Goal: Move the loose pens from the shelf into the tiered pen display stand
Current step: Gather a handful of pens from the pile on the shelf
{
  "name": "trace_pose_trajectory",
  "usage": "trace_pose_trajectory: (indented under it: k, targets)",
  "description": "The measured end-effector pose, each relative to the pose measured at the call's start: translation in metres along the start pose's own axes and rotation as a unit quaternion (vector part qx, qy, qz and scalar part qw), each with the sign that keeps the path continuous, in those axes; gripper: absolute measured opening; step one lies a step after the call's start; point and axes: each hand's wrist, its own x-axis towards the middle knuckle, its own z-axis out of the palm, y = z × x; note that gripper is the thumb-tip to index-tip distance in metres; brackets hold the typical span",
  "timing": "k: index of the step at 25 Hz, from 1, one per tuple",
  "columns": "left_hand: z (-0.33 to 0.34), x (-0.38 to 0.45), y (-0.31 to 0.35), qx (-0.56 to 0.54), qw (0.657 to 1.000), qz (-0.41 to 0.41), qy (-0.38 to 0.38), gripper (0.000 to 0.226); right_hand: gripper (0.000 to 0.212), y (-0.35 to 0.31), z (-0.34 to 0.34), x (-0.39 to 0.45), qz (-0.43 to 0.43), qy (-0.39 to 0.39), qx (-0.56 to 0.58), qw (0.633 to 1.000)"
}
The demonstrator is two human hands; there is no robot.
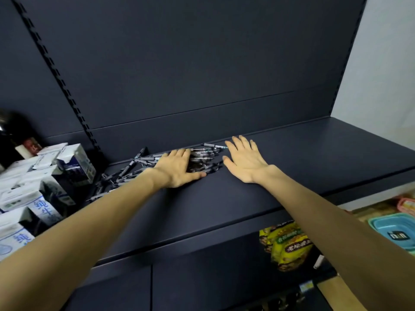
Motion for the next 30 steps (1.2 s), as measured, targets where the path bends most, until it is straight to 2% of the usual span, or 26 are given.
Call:
trace_pose_trajectory:
  k: [6,11,16,21,26,30]
  targets:
    - [-0.012,0.008,-0.008,0.061,0.996,0.045,-0.038,0.092,0.065,-0.004,0.001,0.003,-0.016,-0.016,-0.025,0.999]
    - [-0.019,0.016,0.006,0.125,0.99,0.042,-0.051,0.085,0.064,-0.01,-0.002,0.001,-0.009,-0.029,-0.023,0.999]
    - [-0.021,0.02,0.008,0.105,0.991,0.031,-0.08,0.072,0.062,-0.008,-0.004,-0.004,0.004,-0.021,0.009,1.0]
    - [-0.015,0.022,0.013,0.129,0.99,0.041,-0.046,0.056,0.062,-0.01,-0.003,-0.008,0.009,-0.021,0.005,1.0]
    - [0.004,0.023,0.01,0.146,0.987,0.061,0.038,0.037,0.062,-0.018,-0.001,-0.012,0.012,-0.017,-0.012,1.0]
    - [0.003,0.025,0.009,0.103,0.987,0.084,0.086,0.025,0.062,-0.017,0.003,-0.019,0.02,-0.021,-0.019,0.999]
